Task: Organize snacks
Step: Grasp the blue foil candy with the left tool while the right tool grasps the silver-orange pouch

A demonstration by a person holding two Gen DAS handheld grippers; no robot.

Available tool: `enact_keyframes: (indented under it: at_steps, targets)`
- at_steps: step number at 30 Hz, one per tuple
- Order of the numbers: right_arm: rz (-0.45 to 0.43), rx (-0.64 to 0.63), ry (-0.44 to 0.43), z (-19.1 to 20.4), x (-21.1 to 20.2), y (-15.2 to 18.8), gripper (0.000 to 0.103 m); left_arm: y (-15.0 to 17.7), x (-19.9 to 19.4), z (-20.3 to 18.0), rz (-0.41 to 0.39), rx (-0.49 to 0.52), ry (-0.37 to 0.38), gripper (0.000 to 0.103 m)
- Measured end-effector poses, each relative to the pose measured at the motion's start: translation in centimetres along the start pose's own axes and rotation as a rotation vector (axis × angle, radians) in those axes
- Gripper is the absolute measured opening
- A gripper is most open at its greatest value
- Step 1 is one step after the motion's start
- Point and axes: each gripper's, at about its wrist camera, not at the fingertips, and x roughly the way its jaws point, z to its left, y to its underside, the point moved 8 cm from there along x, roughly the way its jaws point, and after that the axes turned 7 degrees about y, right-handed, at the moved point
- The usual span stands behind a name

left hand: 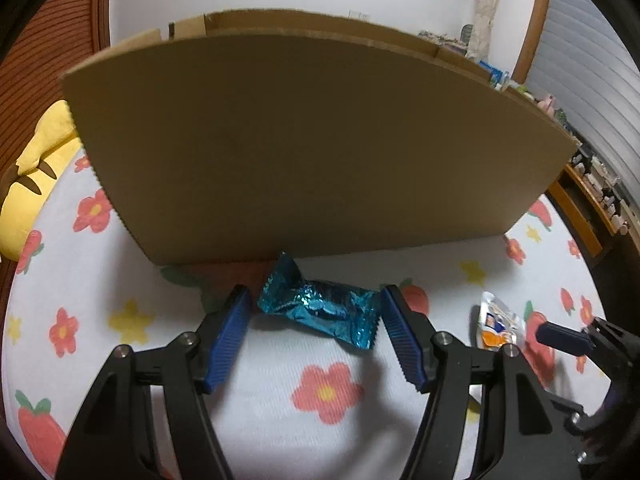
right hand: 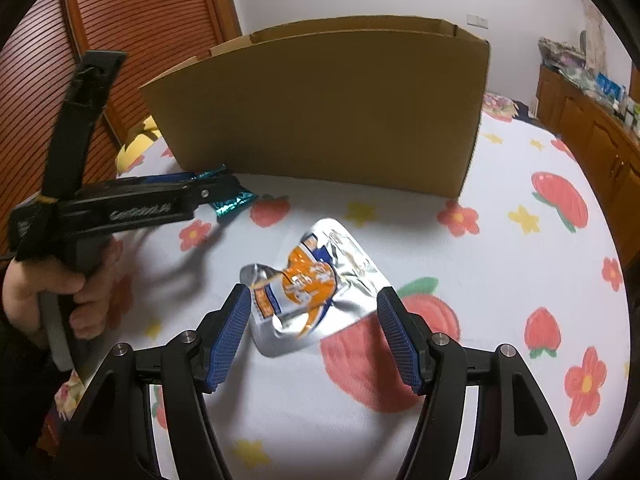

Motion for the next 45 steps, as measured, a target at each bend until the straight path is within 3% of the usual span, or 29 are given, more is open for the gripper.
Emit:
enact_keyframes:
  at_steps: [3, 8, 13, 25, 36, 39, 42, 45]
  targets:
    - [0.009, 0.021, -0.013, -0.3, 0.2, 0.3, 0.067, 0.0, 0.6, -0.1, 0.008, 0.012, -0.016, 0.06]
    - [0.01, 0.037, -0.038, -0.3, 0.3, 0.8, 0.069, 0.1, 0.6, 0.0, -0.01, 0.032, -0.031, 0.037]
    - [0.014, 0.022, -0.049, 0.3, 0.6, 0.3, 0.071, 0.5, 0.2, -0.4, -0.013, 0.055, -0.022, 0.034]
    - [0.034, -0.013, -0.038, 1.4, 2.8, -2.0, 0.074, 1.1, -1.0, 0.0, -0.005, 0.088, -0.011, 0.033]
    - [0.032, -0.157, 0.1, 2.5, 3.3, -0.9, 0.075, 1.4, -1.1, -0.7, -0.012, 0.103, -0.008, 0.033]
    - [0.041, -0.159, 0.102, 2.3, 3.3, -0.8, 0.073, 1.6, -1.1, -0.4, 0.001, 0.089, -0.006, 0.036]
    - [0.043, -0.161, 0.094, 1.9, 2.9, -0.6, 0.061, 1.8, -1.1, -0.4, 0.019, 0.092, 0.001, 0.051]
    - [0.049, -0.17, 0.086, 1.8, 2.7, -0.6, 0.059, 1.9, -1.0, -0.4, 0.022, 0.102, -0.013, 0.052]
